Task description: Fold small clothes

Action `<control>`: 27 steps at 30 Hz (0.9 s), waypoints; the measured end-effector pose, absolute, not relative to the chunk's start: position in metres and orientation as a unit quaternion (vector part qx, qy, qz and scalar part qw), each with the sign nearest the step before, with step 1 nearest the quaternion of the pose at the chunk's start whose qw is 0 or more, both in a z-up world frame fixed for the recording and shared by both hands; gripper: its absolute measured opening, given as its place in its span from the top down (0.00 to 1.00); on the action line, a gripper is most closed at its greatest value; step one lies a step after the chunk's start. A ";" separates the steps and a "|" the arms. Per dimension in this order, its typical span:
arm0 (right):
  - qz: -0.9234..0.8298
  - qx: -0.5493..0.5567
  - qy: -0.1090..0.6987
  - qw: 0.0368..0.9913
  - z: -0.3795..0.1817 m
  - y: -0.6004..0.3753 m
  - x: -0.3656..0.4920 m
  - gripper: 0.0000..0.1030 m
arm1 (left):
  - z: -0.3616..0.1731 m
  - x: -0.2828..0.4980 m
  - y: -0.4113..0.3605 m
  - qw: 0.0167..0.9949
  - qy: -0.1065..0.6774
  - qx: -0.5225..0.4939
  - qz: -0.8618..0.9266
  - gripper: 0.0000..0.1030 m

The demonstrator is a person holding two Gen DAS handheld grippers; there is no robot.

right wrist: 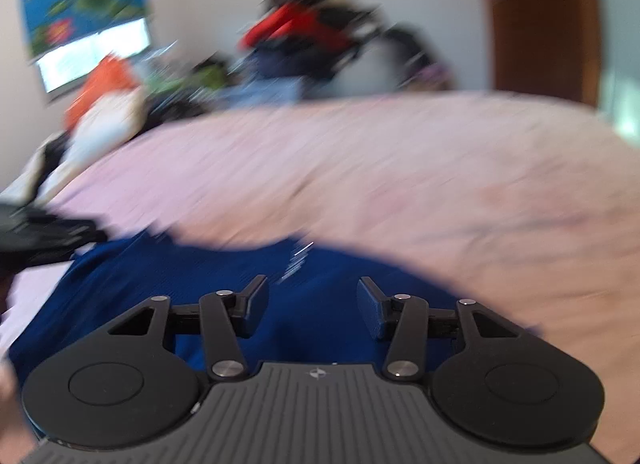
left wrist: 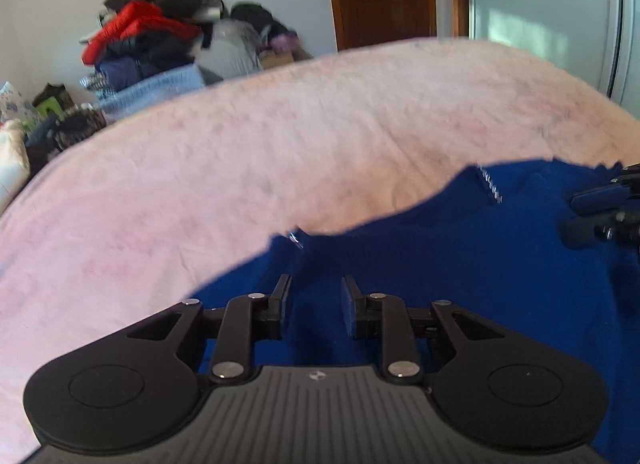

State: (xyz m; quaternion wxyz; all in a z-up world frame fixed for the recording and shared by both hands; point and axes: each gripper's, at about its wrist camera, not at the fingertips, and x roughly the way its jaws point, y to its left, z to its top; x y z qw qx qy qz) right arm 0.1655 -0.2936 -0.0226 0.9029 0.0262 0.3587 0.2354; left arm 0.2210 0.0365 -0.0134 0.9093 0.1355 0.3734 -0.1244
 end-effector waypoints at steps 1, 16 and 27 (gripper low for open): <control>0.229 -0.004 0.365 0.902 -0.028 -0.285 0.165 0.49 | -0.022 0.227 0.034 0.908 0.379 0.144 -0.107 0.76; 0.202 -0.029 0.342 0.917 -0.011 -0.277 0.142 0.36 | -0.020 0.213 0.044 0.919 0.375 0.115 -0.036 0.74; 0.161 -0.021 0.361 0.918 -0.031 -0.274 0.144 0.15 | -0.014 0.198 0.045 0.921 0.374 0.104 -0.027 0.59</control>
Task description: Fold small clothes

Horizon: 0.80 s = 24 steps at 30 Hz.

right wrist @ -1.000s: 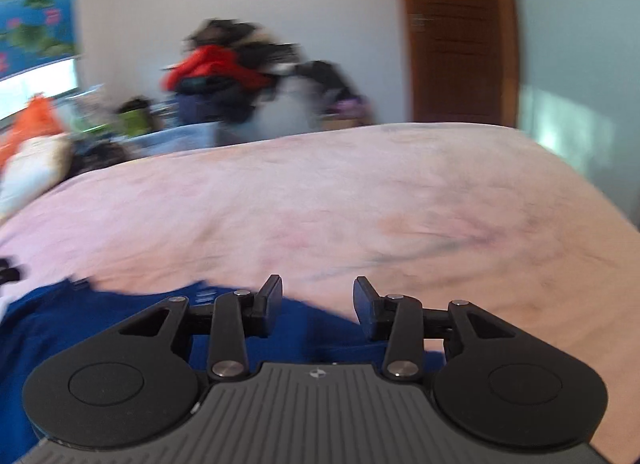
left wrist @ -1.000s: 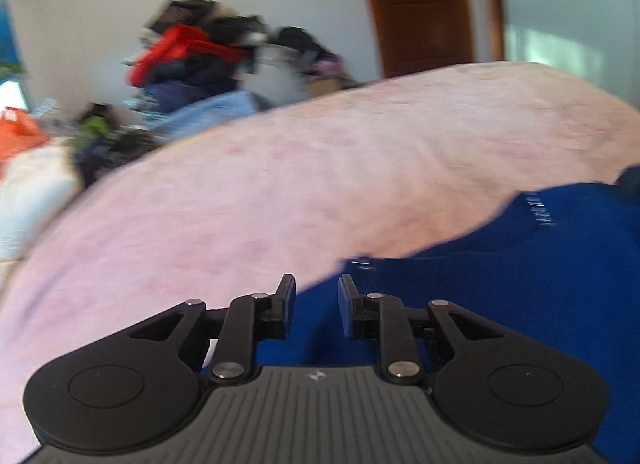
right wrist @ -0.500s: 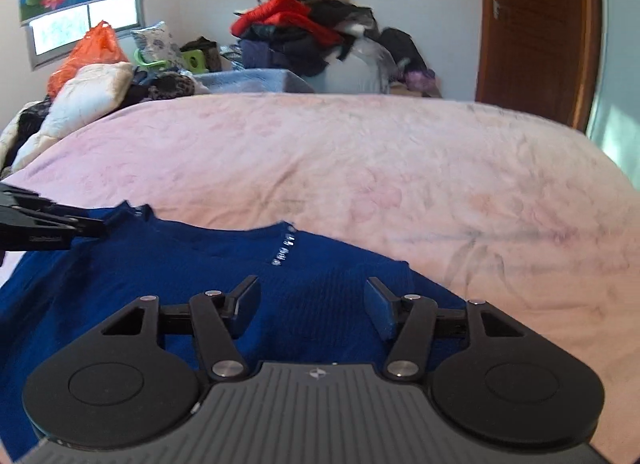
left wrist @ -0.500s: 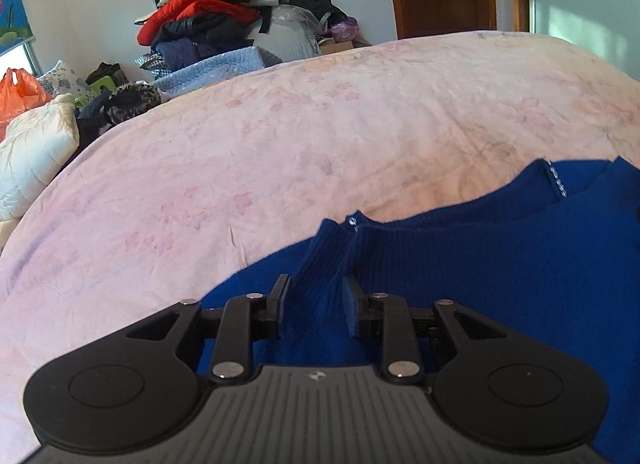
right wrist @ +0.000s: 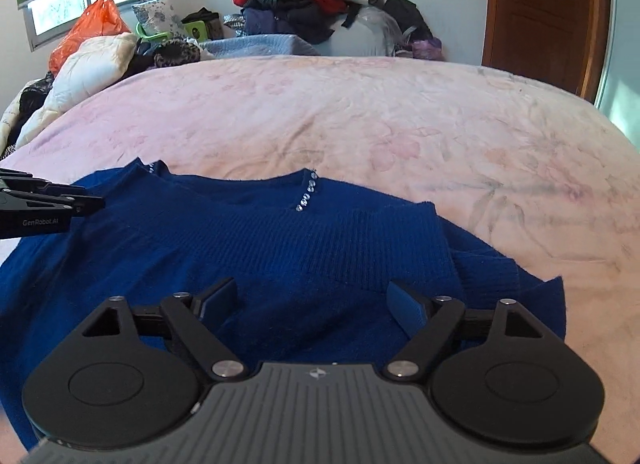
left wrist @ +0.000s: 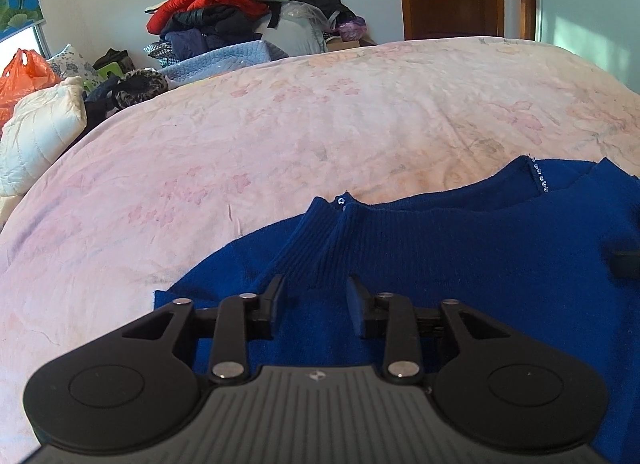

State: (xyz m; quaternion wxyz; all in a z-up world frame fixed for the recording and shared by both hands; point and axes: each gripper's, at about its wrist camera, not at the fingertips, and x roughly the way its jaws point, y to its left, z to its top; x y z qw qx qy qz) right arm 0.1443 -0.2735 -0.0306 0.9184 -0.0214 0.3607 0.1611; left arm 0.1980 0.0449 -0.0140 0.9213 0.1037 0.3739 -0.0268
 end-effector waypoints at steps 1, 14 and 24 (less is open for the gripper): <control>0.161 -0.023 0.357 0.920 -0.029 -0.274 0.140 0.13 | -0.013 0.196 0.045 0.923 0.371 0.105 -0.024 0.49; 0.139 -0.022 0.366 0.920 -0.040 -0.295 0.091 0.04 | -0.006 0.114 0.068 0.936 0.340 0.090 -0.020 0.38; 0.155 -0.078 0.380 0.909 -0.047 -0.290 0.050 0.02 | -0.033 0.047 0.092 0.929 0.358 0.092 -0.021 0.38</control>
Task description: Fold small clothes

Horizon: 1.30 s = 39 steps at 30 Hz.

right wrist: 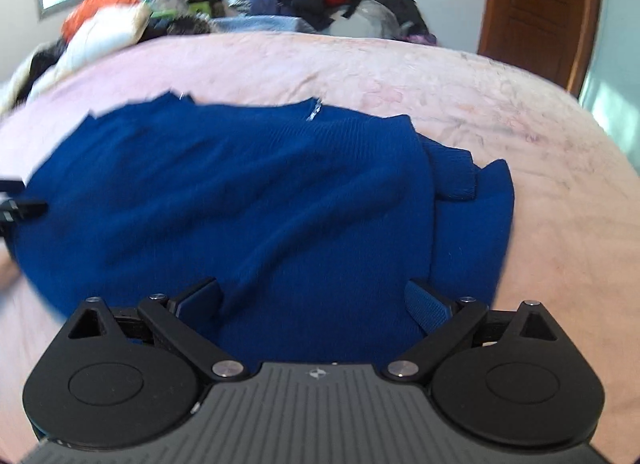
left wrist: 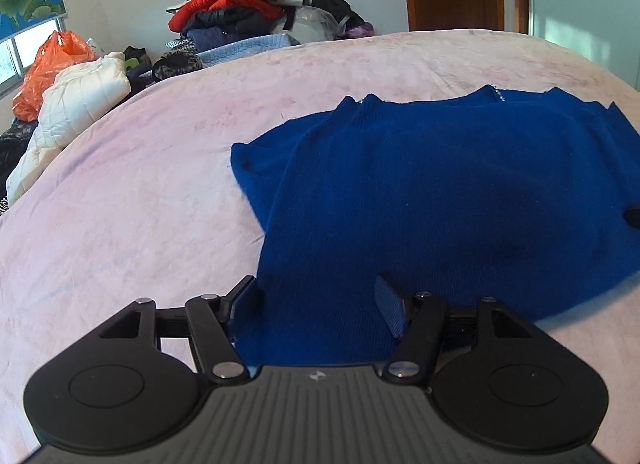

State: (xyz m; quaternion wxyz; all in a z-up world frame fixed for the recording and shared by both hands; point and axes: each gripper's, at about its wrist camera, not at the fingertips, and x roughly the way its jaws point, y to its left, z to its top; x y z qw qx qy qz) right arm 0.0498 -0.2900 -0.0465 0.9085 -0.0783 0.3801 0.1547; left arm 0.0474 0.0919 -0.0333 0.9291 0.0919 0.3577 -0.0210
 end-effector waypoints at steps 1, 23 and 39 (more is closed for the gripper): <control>0.154 -0.082 0.383 0.907 -0.045 -0.290 0.048 0.02 | -0.030 0.045 0.094 0.932 0.353 0.087 -0.021 0.38; 0.155 -0.061 0.349 0.922 -0.057 -0.289 0.026 0.00 | -0.040 0.039 0.103 0.930 0.361 0.059 0.026 0.37; 0.151 -0.057 0.320 0.933 -0.060 -0.291 0.017 0.00 | -0.050 0.030 0.106 0.941 0.331 0.024 0.071 0.16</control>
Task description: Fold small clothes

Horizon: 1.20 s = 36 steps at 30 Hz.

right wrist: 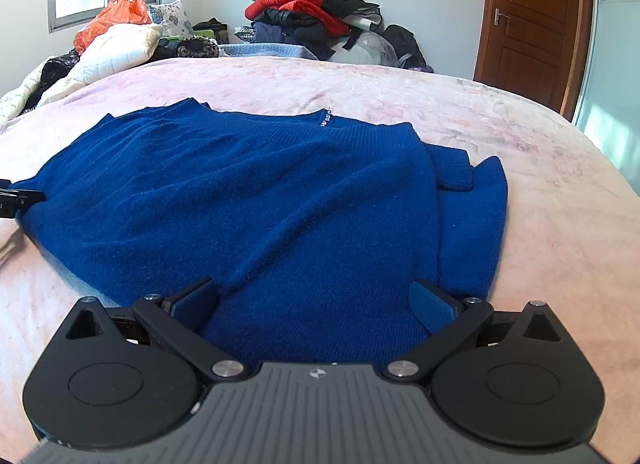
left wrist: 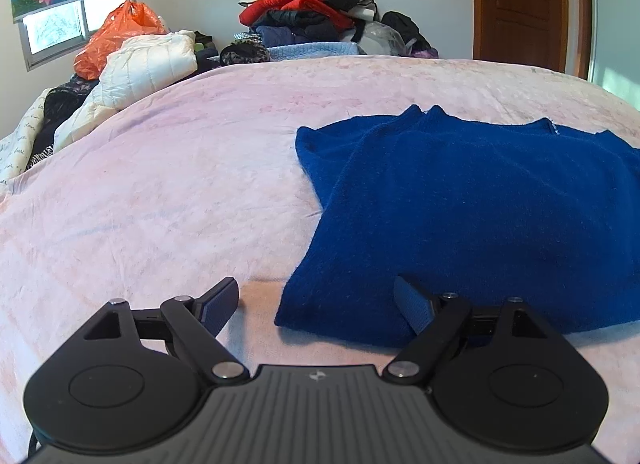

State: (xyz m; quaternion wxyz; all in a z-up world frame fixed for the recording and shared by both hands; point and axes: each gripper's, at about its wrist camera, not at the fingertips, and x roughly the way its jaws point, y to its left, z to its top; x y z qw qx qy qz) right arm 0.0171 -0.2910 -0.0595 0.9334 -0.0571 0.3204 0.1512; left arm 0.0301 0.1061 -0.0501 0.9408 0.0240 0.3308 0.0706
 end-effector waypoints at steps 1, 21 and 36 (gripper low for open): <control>0.151 -0.057 0.321 0.933 -0.059 -0.291 0.017 0.00 | -0.051 0.030 0.106 0.941 0.329 0.023 0.072 0.14; 0.150 -0.056 0.320 0.934 -0.060 -0.291 0.015 0.00 | -0.056 0.024 0.112 0.945 0.317 -0.011 0.078 0.12; 0.136 -0.065 0.269 0.951 -0.027 -0.286 0.003 0.07 | -0.045 0.024 0.124 0.938 0.340 -0.032 0.053 0.11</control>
